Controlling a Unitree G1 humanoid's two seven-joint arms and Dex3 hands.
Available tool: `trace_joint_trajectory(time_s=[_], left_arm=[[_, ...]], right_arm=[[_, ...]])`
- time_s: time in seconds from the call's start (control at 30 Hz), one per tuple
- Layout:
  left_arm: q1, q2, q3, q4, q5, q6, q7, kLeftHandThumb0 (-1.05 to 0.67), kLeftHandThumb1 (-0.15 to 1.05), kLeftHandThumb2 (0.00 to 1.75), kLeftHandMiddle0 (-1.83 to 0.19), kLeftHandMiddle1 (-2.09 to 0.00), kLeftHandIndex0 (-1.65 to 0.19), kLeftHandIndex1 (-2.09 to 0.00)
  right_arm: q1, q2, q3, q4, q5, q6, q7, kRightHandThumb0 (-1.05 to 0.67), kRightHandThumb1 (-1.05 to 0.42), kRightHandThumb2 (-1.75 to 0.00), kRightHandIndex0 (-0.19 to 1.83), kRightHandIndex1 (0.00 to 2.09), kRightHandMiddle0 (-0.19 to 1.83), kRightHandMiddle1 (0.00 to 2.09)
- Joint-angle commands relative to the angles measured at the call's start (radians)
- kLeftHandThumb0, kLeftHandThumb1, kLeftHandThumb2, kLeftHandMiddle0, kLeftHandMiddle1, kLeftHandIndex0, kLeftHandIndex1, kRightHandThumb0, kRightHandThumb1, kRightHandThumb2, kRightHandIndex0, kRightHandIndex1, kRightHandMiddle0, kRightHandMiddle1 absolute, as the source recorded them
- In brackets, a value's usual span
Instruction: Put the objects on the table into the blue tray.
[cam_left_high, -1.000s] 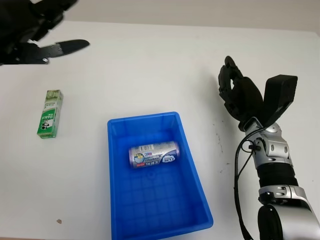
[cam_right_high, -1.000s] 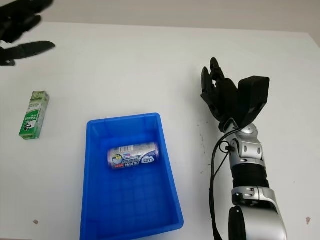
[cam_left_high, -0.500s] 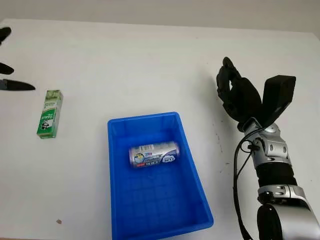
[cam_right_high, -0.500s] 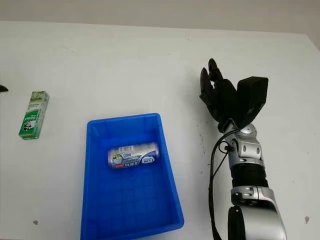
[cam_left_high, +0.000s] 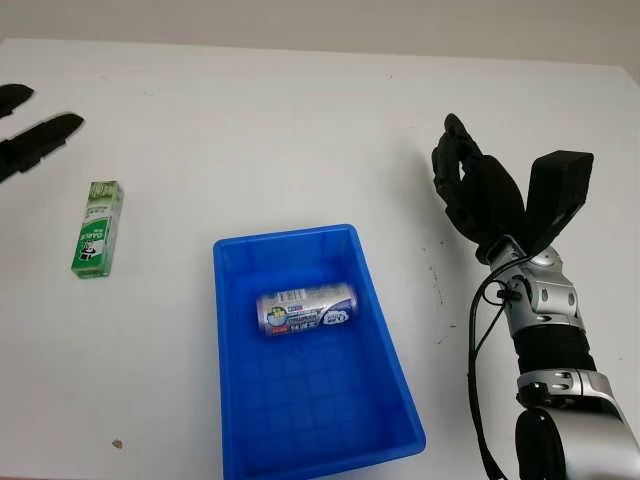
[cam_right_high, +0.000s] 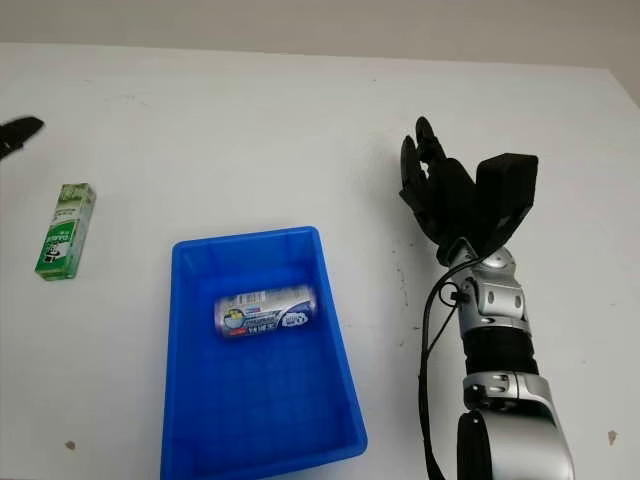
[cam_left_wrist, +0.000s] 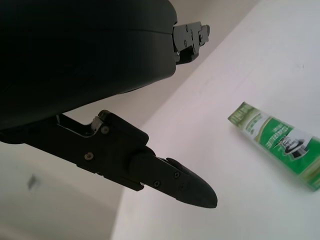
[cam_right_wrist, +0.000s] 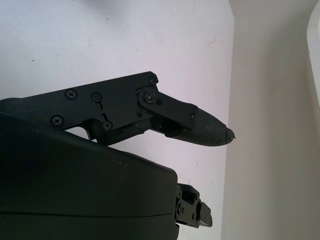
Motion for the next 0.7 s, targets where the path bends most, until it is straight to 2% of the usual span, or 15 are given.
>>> trace_joint_trajectory(time_s=[0.0, 0.07, 0.13, 0.23, 0.33, 0.43, 0.6, 0.67], left_arm=[[-0.066, 0.094, -0.152, 0.094, 0.252, -0.035, 0.337, 0.03, 1.04, 0.53, 0.19, 0.0, 0.19, 0.0], [-0.14, 0.084, -0.214, 0.131, 0.349, -0.053, 0.407, -0.01, 1.05, 0.51, 0.19, 0.0, 0.19, 0.0], [-0.251, 0.055, -0.284, 0.169, 0.438, -0.098, 0.441, -0.04, 1.05, 0.52, 0.19, 0.0, 0.19, 0.0], [-0.417, 0.005, -0.388, 0.219, 0.544, -0.183, 0.418, -0.03, 1.05, 0.57, 0.19, 0.0, 0.19, 0.0], [-0.536, -0.057, -0.487, 0.29, 0.628, -0.214, 0.441, -0.13, 1.05, 0.44, 0.19, 0.0, 0.19, 0.0], [-0.632, -0.127, -0.593, 0.384, 0.708, -0.207, 0.518, -0.15, 1.05, 0.39, 0.19, 0.0, 0.19, 0.0], [-0.752, -0.238, -0.739, 0.513, 0.77, -0.183, 0.557, -0.11, 1.05, 0.57, 0.19, 0.0, 0.19, 0.0], [-0.79, -0.274, -0.791, 0.555, 0.783, -0.175, 0.579, -0.13, 1.05, 0.54, 0.19, 0.0, 0.19, 0.0]], right_arm=[[-0.008, -0.017, -0.003, 0.028, 0.0, -0.009, 0.009, -0.59, -1.05, -0.73, -0.19, 0.0, -0.19, 0.0], [-0.011, -0.017, -0.001, 0.035, -0.002, -0.011, 0.013, -0.6, -1.05, -0.72, -0.19, 0.0, -0.19, 0.0], [-0.012, -0.015, -0.005, 0.04, 0.003, -0.01, 0.016, -0.6, -1.05, -0.72, -0.19, 0.0, -0.19, 0.0], [-0.013, -0.017, -0.003, 0.044, -0.002, -0.017, 0.018, -0.61, -1.05, -0.72, -0.19, 0.0, -0.19, 0.0], [-0.013, -0.013, -0.01, 0.043, 0.005, -0.014, 0.01, -0.6, -1.05, -0.73, -0.19, 0.0, -0.19, 0.0], [-0.013, -0.014, -0.013, 0.047, 0.007, -0.019, 0.007, -0.6, -1.05, -0.72, -0.19, 0.0, -0.19, 0.0], [-0.014, -0.019, -0.015, 0.051, 0.005, -0.023, 0.003, -0.62, -1.05, -0.7, -0.19, 0.0, -0.19, 0.0], [-0.014, -0.017, -0.024, 0.053, 0.014, -0.021, -0.001, -0.62, -1.05, -0.69, -0.19, 0.0, -0.19, 0.0]])
